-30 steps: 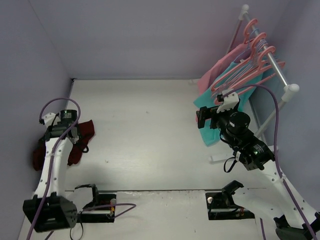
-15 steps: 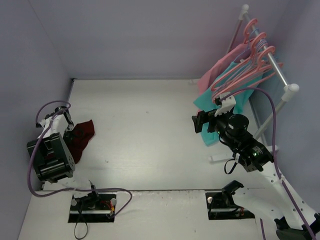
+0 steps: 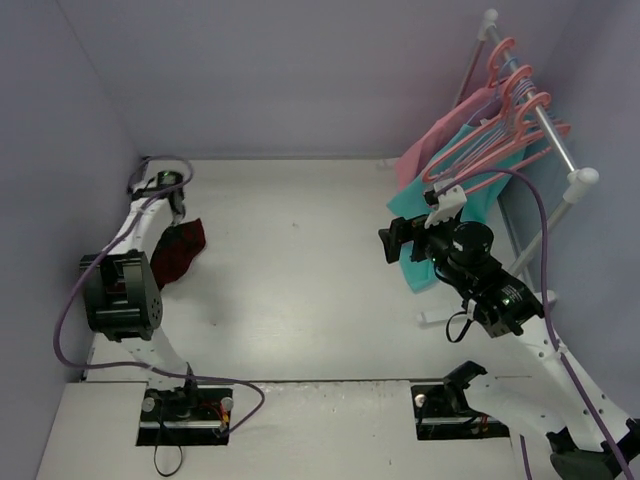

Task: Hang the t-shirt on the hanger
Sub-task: Move the T-shirt to the center of the board.

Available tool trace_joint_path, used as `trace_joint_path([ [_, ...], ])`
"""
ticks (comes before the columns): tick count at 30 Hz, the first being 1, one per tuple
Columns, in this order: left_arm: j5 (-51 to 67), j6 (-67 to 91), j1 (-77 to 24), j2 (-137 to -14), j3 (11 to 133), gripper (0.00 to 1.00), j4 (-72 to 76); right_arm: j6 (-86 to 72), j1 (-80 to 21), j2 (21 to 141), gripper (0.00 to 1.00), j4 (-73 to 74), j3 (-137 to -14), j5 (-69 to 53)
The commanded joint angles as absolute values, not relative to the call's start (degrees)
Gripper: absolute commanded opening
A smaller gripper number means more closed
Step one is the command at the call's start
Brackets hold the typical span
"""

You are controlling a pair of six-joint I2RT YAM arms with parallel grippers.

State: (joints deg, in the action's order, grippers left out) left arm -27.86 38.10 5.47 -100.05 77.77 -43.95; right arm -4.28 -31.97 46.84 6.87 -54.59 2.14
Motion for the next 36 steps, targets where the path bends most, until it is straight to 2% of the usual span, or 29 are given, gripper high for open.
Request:
trace_joint_path([
  [1, -27.83, 29.69, -13.54, -85.44, 91.69, 0.0, -43.3, -1.37, -32.33, 50.49, 1.0, 2.37, -61.61, 0.58],
  [7, -27.06, 25.29, -19.45, -77.06, 101.53, 0.0, -47.69, -0.62, -32.31, 55.89, 1.0, 2.29, -66.27, -3.23],
  [11, -21.16, 22.79, -20.9, -73.23, 101.42, 0.0, -47.39, -0.62, -32.34, 58.63, 1.0, 2.09, -68.04, -5.08],
  [15, -17.13, 23.73, -22.59, -69.76, 92.8, 0.0, -46.4, -0.61, -32.34, 60.87, 1.0, 1.93, -68.38, -6.15],
  [19, -12.55, 25.32, -22.68, -65.95, 75.84, 0.0, -40.98, -1.98, -32.39, 62.14, 1.0, 1.67, -67.45, -6.87],
  [20, -11.06, 26.01, -22.64, -64.77, 71.38, 0.06, -38.97, -2.48, -32.43, 62.61, 1.0, 1.57, -66.87, -7.42],
  [21, -9.31, 26.78, -22.59, -63.4, 66.66, 0.21, -36.7, -3.1, -32.43, 63.19, 1.0, 1.41, -66.22, -8.0],
  [22, -9.14, 27.24, -22.57, -62.95, 63.89, 0.47, -34.93, -3.26, -32.45, 63.68, 1.0, 1.39, -65.88, -8.65],
  [24, -9.31, 28.99, -22.41, -61.54, 58.92, 0.73, -34.54, -3.43, -32.87, 65.03, 1.0, 1.32, -65.39, -10.7],
  [27, -9.87, 29.23, -22.16, -58.94, 57.44, 0.78, -34.84, -3.09, -33.9, 67.1, 0.99, 1.19, -65.34, -12.41],
  [28, -10.04, 28.98, -21.82, -58.09, 57.43, 0.78, -34.89, -2.75, -34.36, 68.14, 0.95, 1.1, -65.47, -13.04],
  [33, -6.19, 26.68, -18.11, -59.08, 57.22, 0.78, -34.98, -0.65, -38.23, 75.76, 0.62, 0.79, -67.19, -15.5],
  [36, -2.73, 24.94, -16.76, -63.0, 56.7, 0.78, -33.51, -0.67, -40.07, 80.27, 0.47, 0.39, -67.63, -15.14],
])
